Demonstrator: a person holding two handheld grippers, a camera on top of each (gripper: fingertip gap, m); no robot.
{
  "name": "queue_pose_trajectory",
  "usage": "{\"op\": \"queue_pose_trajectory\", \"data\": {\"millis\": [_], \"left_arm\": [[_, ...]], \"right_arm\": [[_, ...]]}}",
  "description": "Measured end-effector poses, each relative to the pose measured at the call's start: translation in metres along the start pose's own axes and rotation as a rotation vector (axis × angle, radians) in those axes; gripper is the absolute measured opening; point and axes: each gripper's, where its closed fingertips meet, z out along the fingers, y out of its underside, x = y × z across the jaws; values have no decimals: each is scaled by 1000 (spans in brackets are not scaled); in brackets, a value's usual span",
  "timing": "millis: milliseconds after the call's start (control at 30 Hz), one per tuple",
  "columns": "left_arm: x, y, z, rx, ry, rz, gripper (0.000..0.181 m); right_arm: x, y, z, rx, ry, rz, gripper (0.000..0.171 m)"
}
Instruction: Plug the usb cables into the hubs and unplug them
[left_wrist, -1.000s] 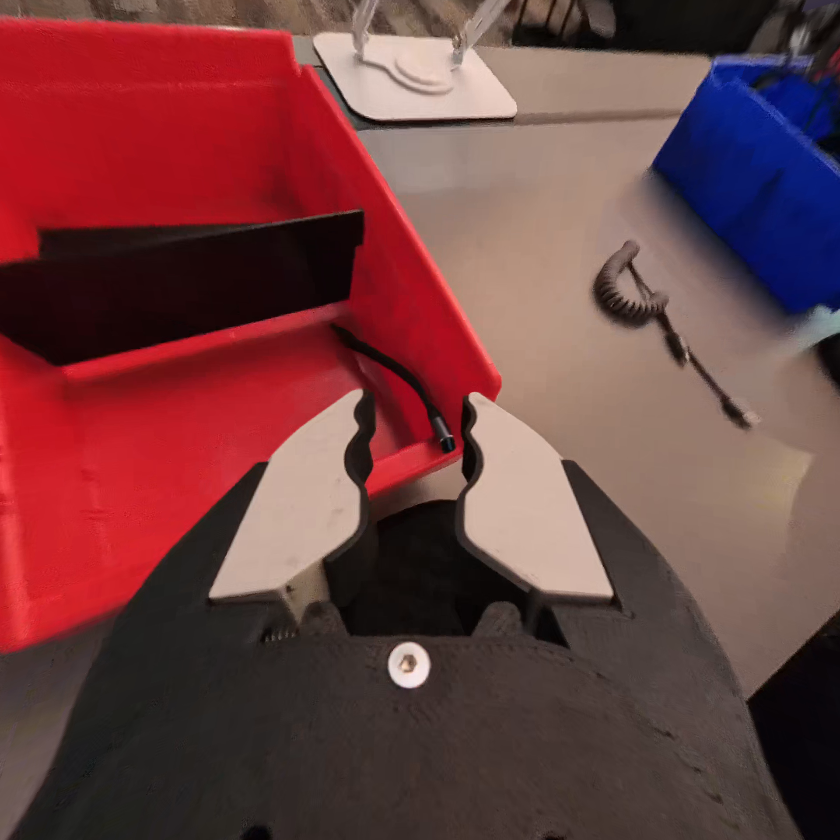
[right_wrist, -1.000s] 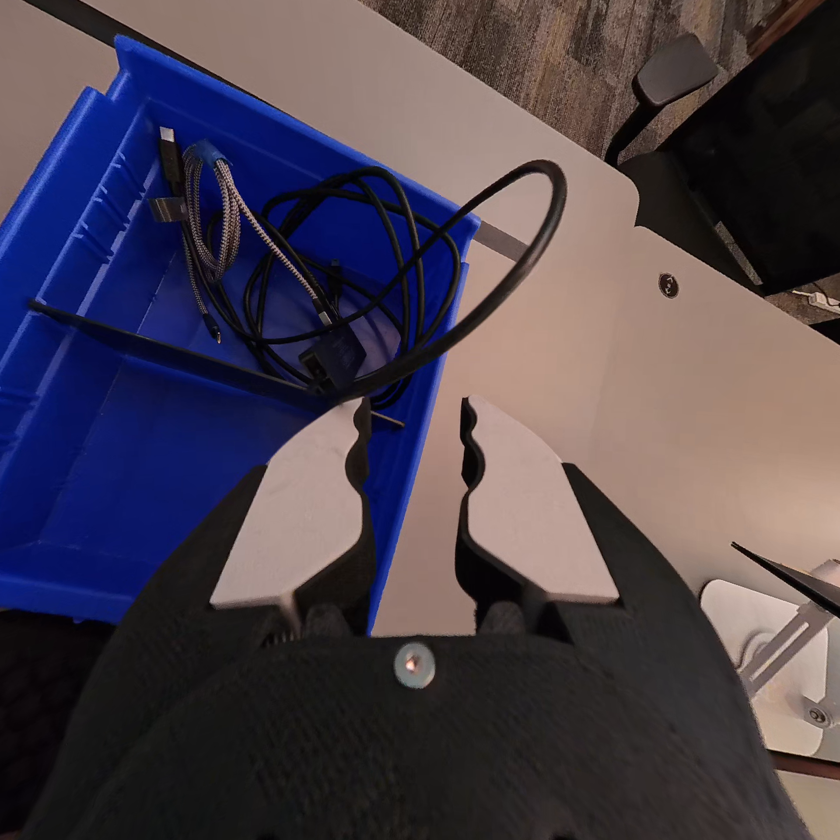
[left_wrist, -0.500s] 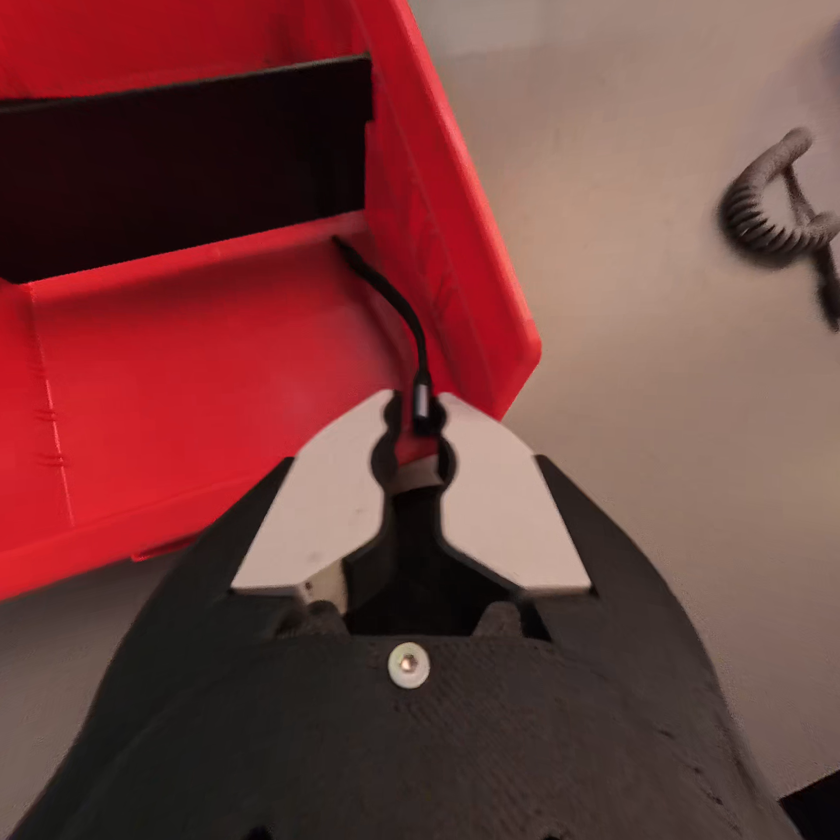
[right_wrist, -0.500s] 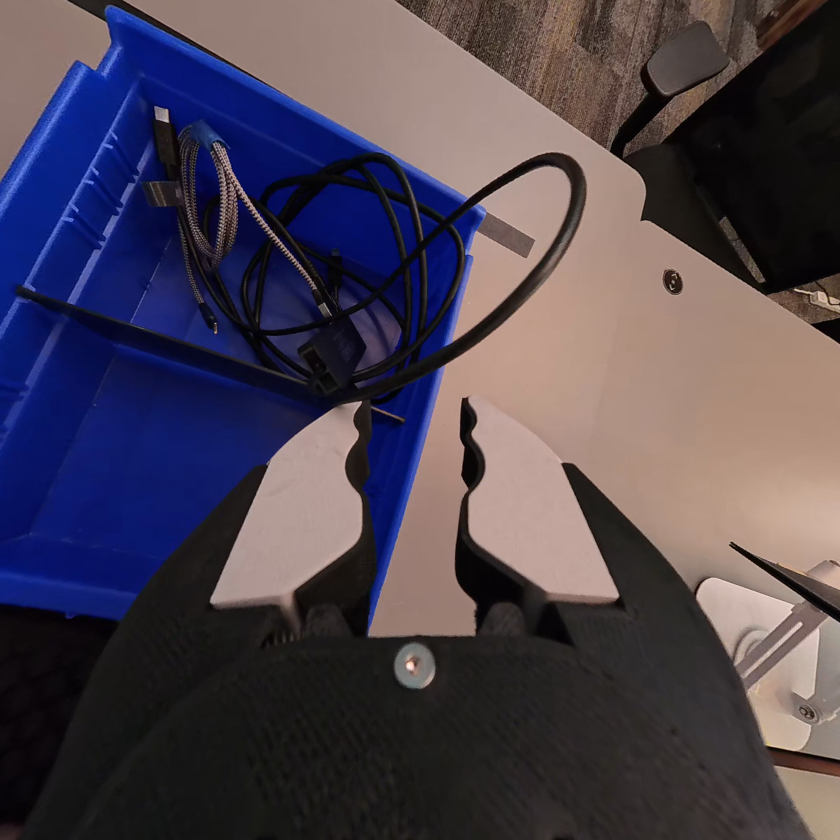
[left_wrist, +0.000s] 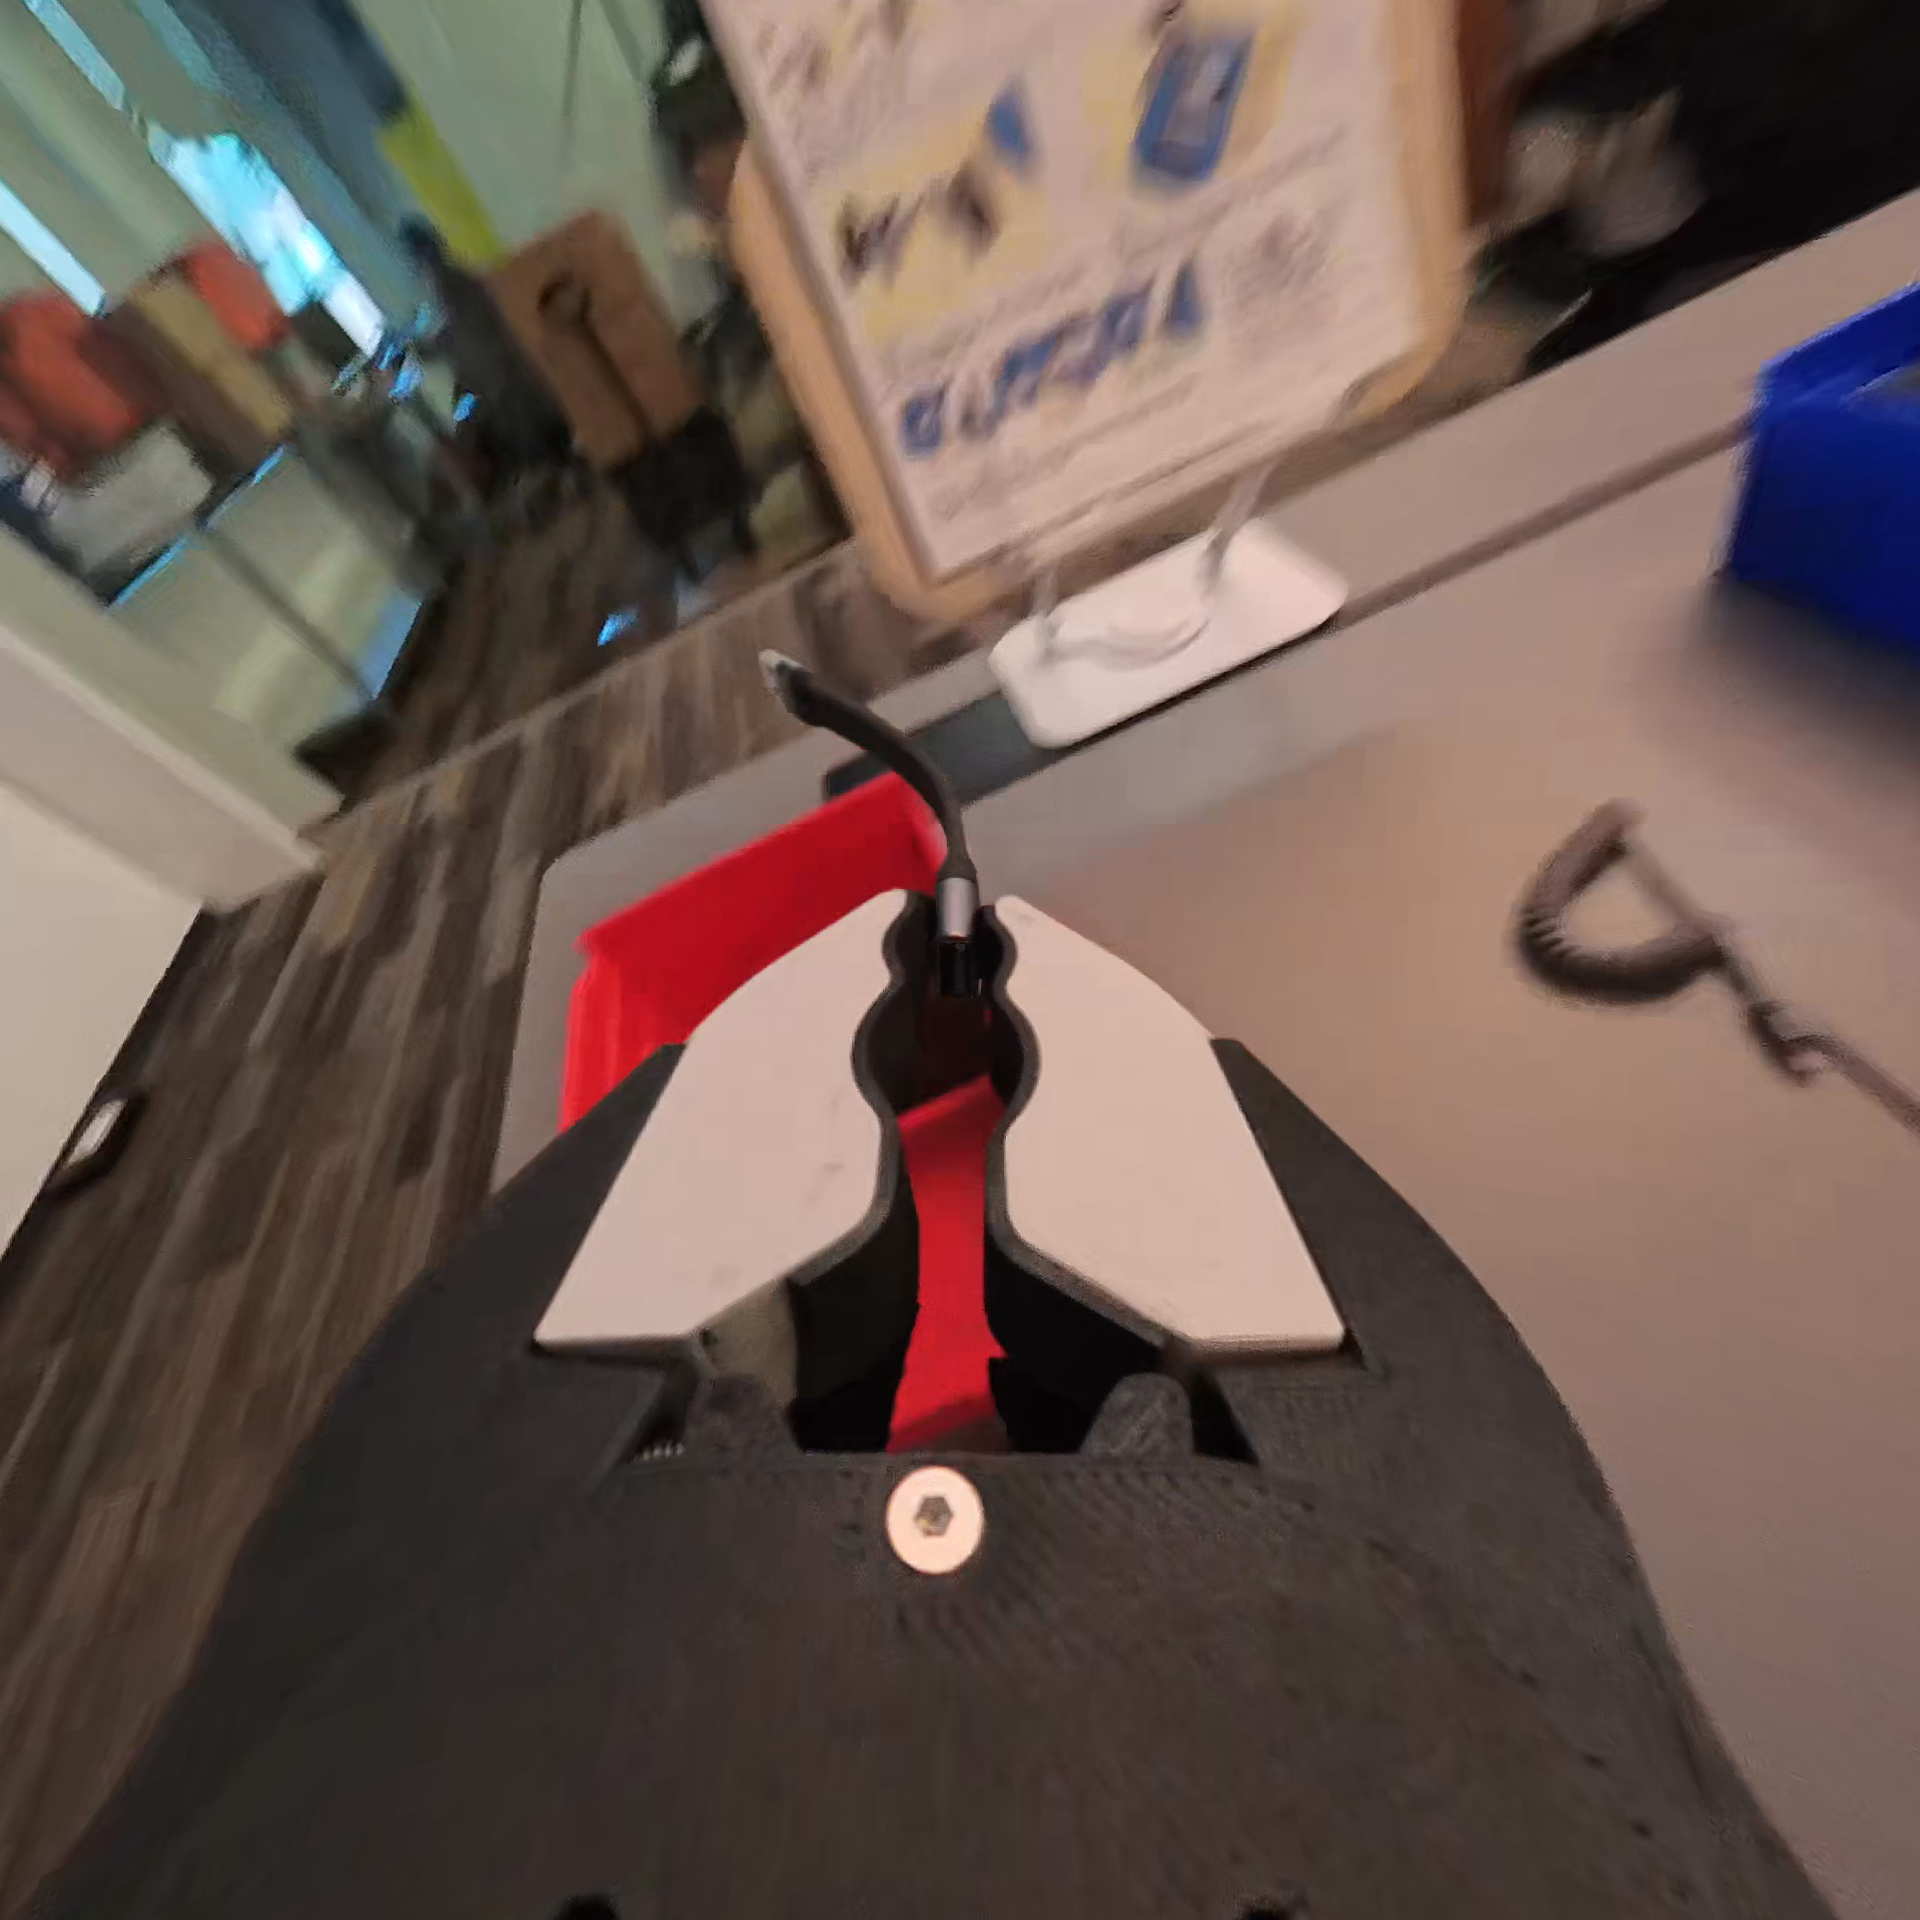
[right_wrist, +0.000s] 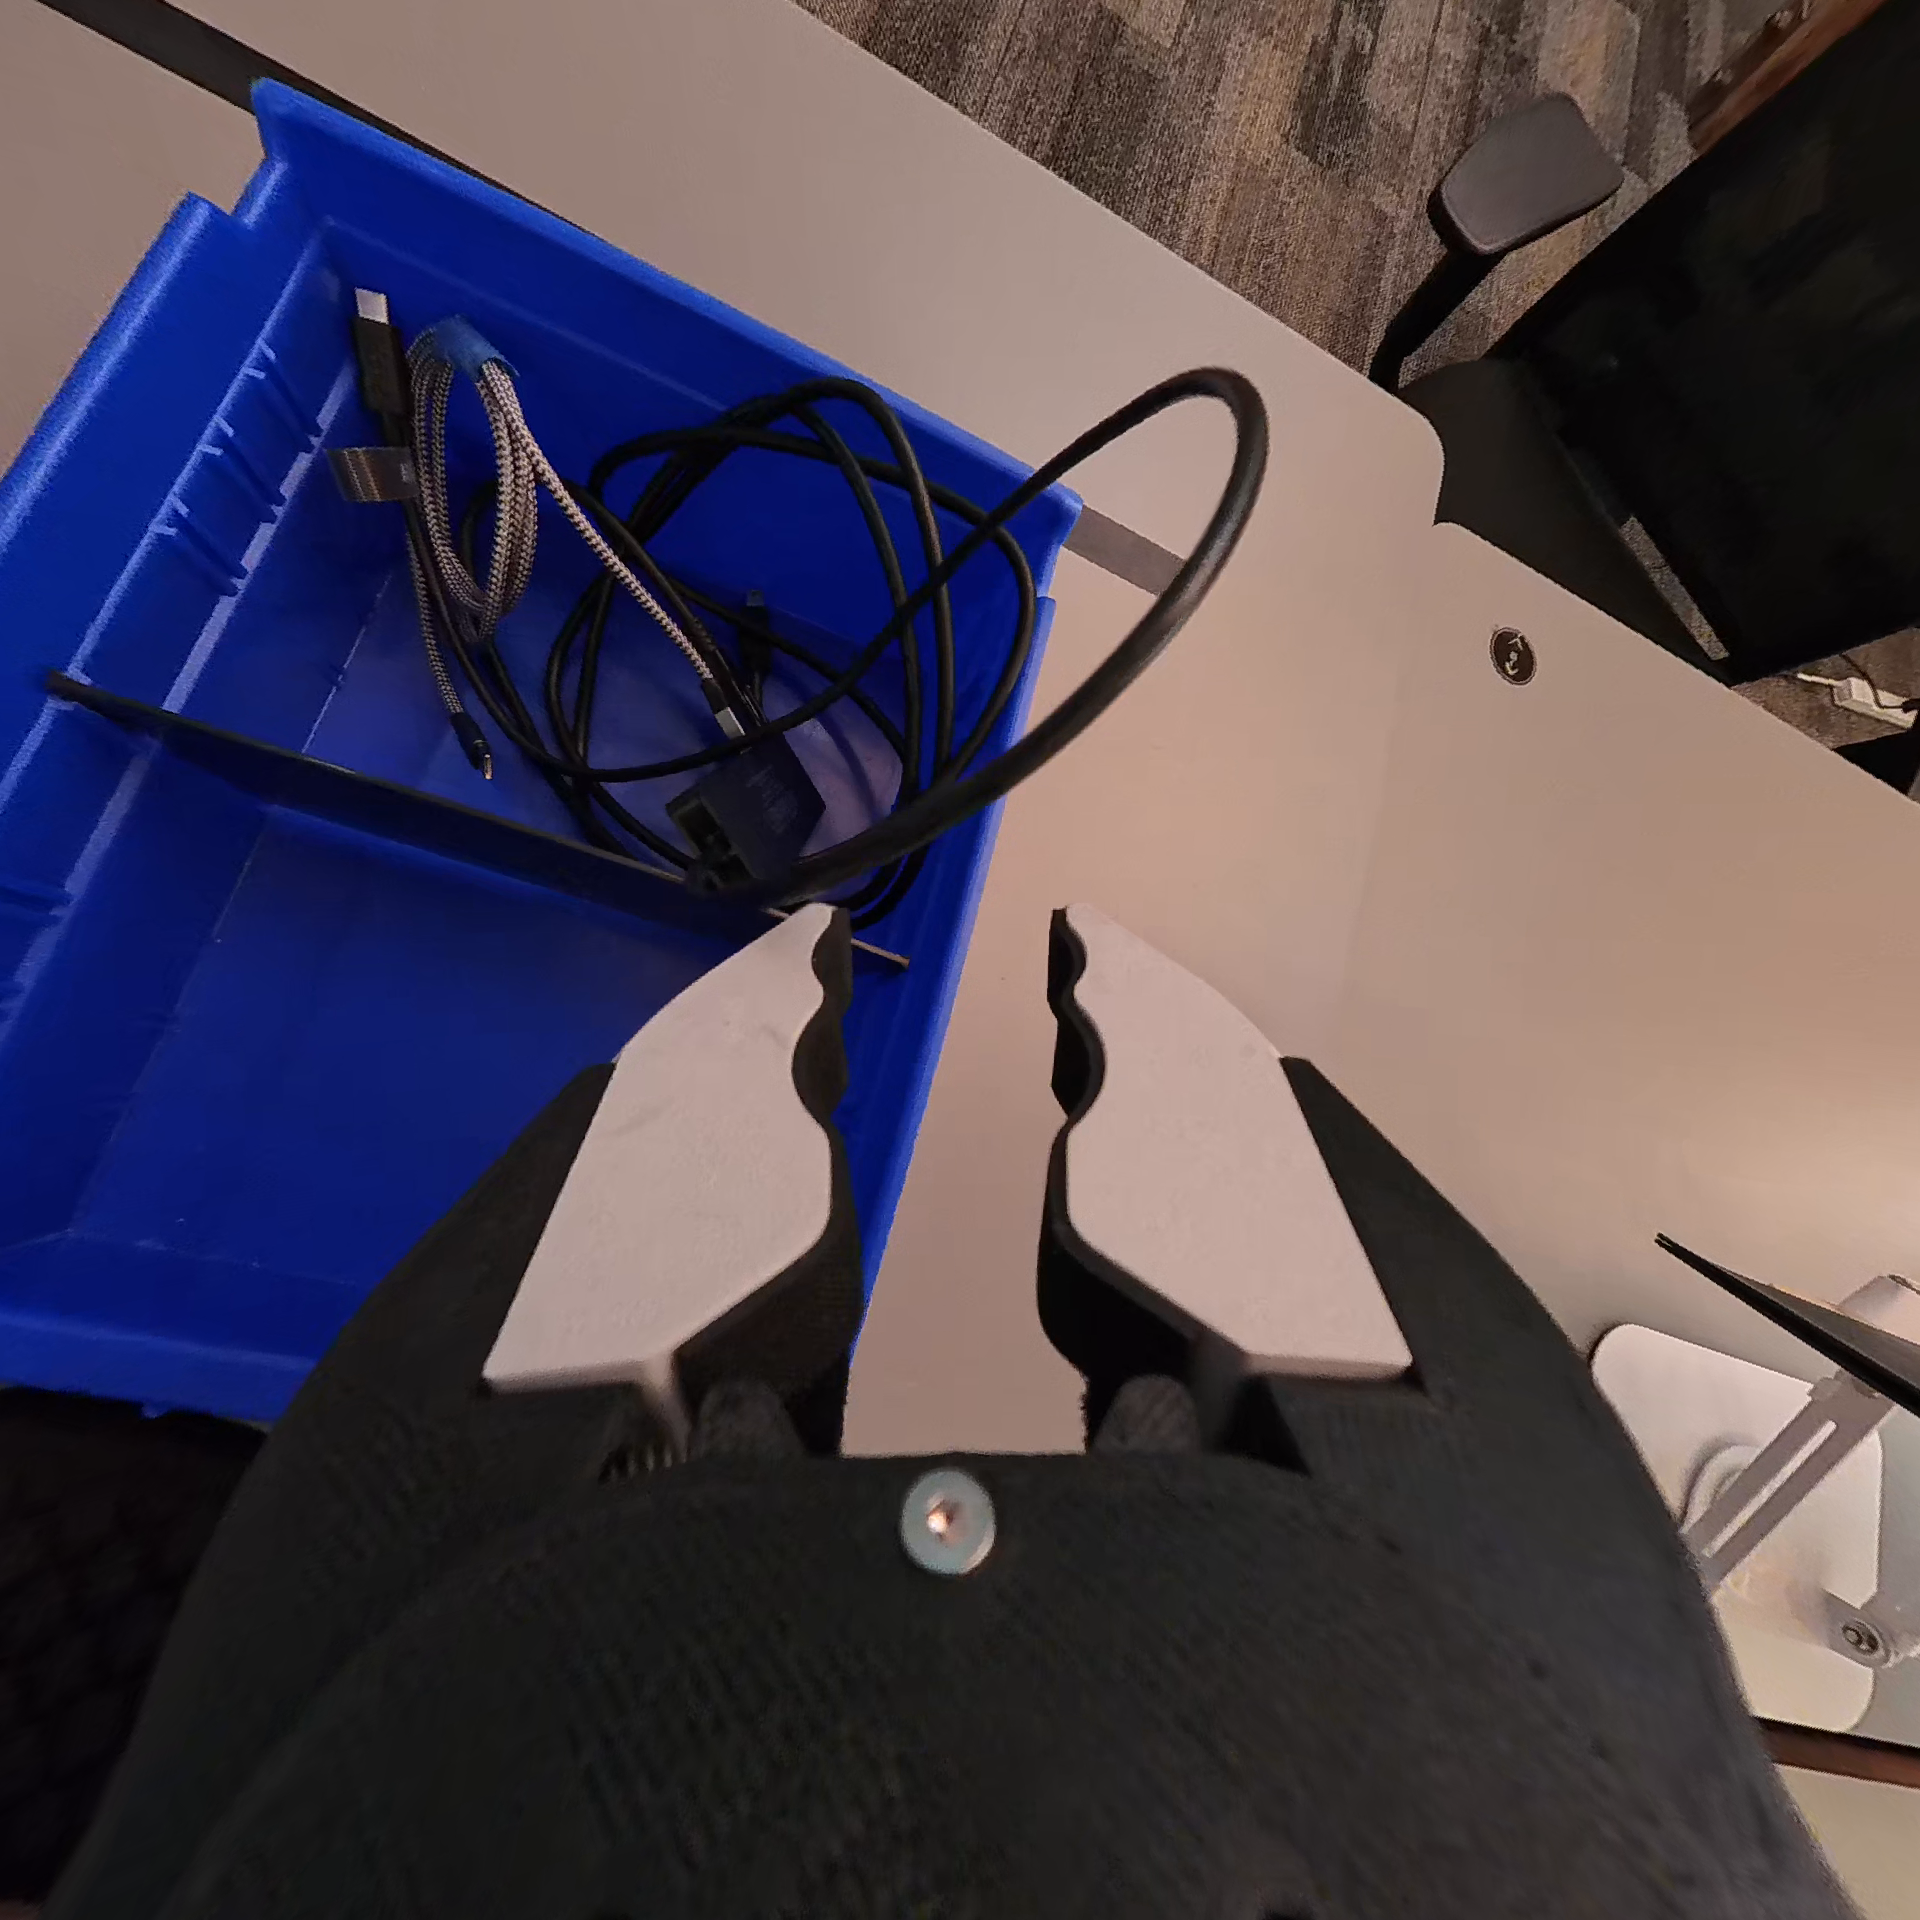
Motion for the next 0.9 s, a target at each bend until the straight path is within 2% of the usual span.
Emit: {"op": "queue_pose_trajectory", "data": {"millis": [33, 133, 200, 333, 400, 500, 600, 667, 733, 833, 900], "left_arm": [[20, -16, -2, 52, 58, 9, 8], [96, -39, 9, 144, 287, 51, 8], [154, -32, 29, 160, 443, 74, 8], [259, 24, 72, 34, 672, 98, 8], [288, 55, 87, -54, 708, 152, 8], [313, 84, 93, -133, 781, 154, 8], [321, 101, 94, -198, 843, 120, 8], [320, 101, 91, -215, 874, 104, 27], [305, 86, 85, -182, 869, 73, 46], [239, 46, 78, -71, 714, 108, 53], [158, 14, 80, 8, 483, 190, 52]], "right_arm": [[-1, -1, 0, 1, 0, -2, 38], [-2, -2, 0, 4, -4, -12, 38], [-3, -2, 0, 5, -7, -18, 38], [-3, -2, -1, 10, -14, -15, 38], [-3, -2, -1, 15, -18, -13, 38], [-3, -2, -1, 20, -22, -13, 38], [-4, -4, 0, 20, -23, -17, 38], [-4, -4, 0, 17, -18, -23, 38], [-4, -5, -2, 17, -11, -28, 38], [-3, -6, -7, 22, 6, -32, 38], [-2, -8, -10, 24, 24, -38, 38]]}}
